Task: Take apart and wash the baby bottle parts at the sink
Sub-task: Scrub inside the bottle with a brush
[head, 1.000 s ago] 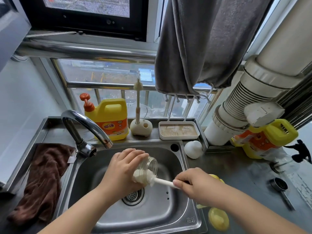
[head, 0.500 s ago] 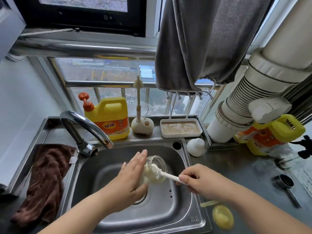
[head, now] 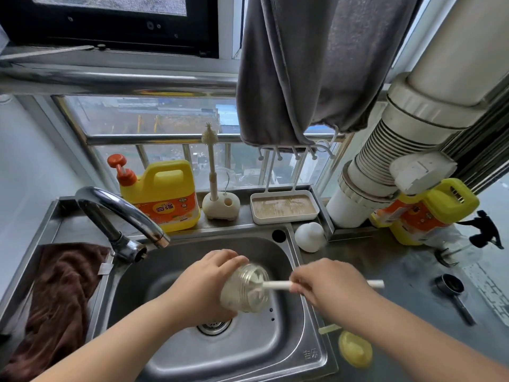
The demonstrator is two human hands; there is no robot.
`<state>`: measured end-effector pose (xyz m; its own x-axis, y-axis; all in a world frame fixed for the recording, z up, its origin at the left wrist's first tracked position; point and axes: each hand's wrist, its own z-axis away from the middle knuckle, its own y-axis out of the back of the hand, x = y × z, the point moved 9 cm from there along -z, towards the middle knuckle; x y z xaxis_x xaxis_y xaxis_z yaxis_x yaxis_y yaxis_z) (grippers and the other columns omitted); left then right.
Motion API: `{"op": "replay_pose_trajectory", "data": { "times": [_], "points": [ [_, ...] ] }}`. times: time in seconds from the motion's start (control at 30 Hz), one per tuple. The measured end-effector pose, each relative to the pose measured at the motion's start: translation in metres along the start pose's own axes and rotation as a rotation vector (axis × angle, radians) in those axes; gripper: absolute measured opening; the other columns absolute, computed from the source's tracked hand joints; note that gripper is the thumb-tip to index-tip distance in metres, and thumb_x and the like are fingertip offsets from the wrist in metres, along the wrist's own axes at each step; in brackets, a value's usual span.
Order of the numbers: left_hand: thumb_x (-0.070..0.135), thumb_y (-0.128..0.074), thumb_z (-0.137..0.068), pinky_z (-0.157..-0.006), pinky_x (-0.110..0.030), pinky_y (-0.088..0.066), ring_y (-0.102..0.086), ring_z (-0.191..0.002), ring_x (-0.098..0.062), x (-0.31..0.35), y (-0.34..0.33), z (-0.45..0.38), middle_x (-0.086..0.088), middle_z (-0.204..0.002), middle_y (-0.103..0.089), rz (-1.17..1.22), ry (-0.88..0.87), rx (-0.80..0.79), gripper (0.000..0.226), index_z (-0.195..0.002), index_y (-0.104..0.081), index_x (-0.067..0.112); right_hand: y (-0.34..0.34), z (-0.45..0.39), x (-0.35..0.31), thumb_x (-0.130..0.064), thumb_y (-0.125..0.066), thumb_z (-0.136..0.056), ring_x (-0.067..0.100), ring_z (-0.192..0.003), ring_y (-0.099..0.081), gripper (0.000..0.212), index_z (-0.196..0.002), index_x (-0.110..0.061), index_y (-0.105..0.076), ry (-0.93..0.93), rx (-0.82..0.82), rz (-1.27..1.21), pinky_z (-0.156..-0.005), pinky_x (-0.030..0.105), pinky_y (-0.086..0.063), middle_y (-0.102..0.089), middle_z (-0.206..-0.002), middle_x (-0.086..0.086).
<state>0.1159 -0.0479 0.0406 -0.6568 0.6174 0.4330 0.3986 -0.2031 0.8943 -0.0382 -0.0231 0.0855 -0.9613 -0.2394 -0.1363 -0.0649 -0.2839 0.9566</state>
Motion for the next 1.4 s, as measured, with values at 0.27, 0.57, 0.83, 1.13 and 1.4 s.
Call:
{"op": "replay_pose_trajectory", "data": {
  "times": [0.27, 0.57, 0.83, 1.13, 1.4],
  "points": [
    [0.049, -0.085, -0.038, -0.082, -0.029, -0.052, -0.064, -0.099, -0.017, 0.012, 0.025, -0.012, 0.003, -0.109, -0.065, -0.130, -0.079, 0.130, 0.093, -0.117, -0.047, 0.019, 0.002, -0.007, -0.028, -0.020, -0.054, -0.093, 0.030, -0.088, -0.063, 0.013, -0.104, -0.021, -0.060, -0.006, 0.119, 0.146, -0.061, 0.030, -0.031, -0.062, -0.098, 0.004],
    [0.045, -0.086, -0.046, -0.096, -0.037, -0.042, -0.054, -0.115, -0.019, 0.016, 0.032, 0.001, -0.001, -0.122, -0.061, -0.194, -0.151, 0.245, 0.092, -0.124, -0.045, 0.018, -0.034, 0.001, -0.028, -0.042, -0.040, -0.099, 0.003, -0.043, -0.045, 0.033, -0.084, -0.028, -0.066, -0.152, -0.386, -0.589, -0.054, 0.023, -0.040, -0.055, -0.048, -0.009],
    [0.043, -0.086, -0.047, -0.089, -0.042, -0.051, -0.057, -0.109, -0.020, 0.001, 0.042, 0.006, -0.003, -0.119, -0.061, -0.004, -0.051, 0.301, 0.091, -0.124, -0.046, 0.017, 0.033, 0.000, -0.034, -0.026, -0.090, -0.054, 0.020, -0.042, -0.054, 0.028, -0.069, -0.023, -0.067, 0.027, 0.373, 0.335, -0.043, 0.024, -0.020, -0.055, -0.056, -0.001],
    [0.036, -0.088, -0.044, -0.088, -0.044, -0.051, -0.057, -0.113, -0.024, 0.019, 0.040, 0.005, -0.005, -0.119, -0.063, -0.179, -0.160, 0.330, 0.091, -0.122, -0.046, 0.017, -0.010, 0.006, -0.028, -0.035, -0.040, -0.101, 0.014, -0.059, -0.043, 0.027, -0.103, -0.022, -0.064, -0.078, -0.247, -0.233, -0.050, 0.023, -0.032, -0.056, -0.078, -0.003],
    [0.039, -0.089, -0.041, -0.089, -0.043, -0.050, -0.054, -0.114, -0.023, 0.015, 0.036, 0.008, -0.004, -0.120, -0.062, -0.235, -0.177, 0.305, 0.095, -0.124, -0.047, 0.017, 0.010, 0.015, -0.019, -0.039, -0.038, -0.100, 0.017, -0.068, -0.049, 0.023, -0.090, -0.032, -0.058, -0.098, -0.117, -0.055, -0.057, 0.028, -0.033, -0.058, -0.081, -0.004]
  ]
}}
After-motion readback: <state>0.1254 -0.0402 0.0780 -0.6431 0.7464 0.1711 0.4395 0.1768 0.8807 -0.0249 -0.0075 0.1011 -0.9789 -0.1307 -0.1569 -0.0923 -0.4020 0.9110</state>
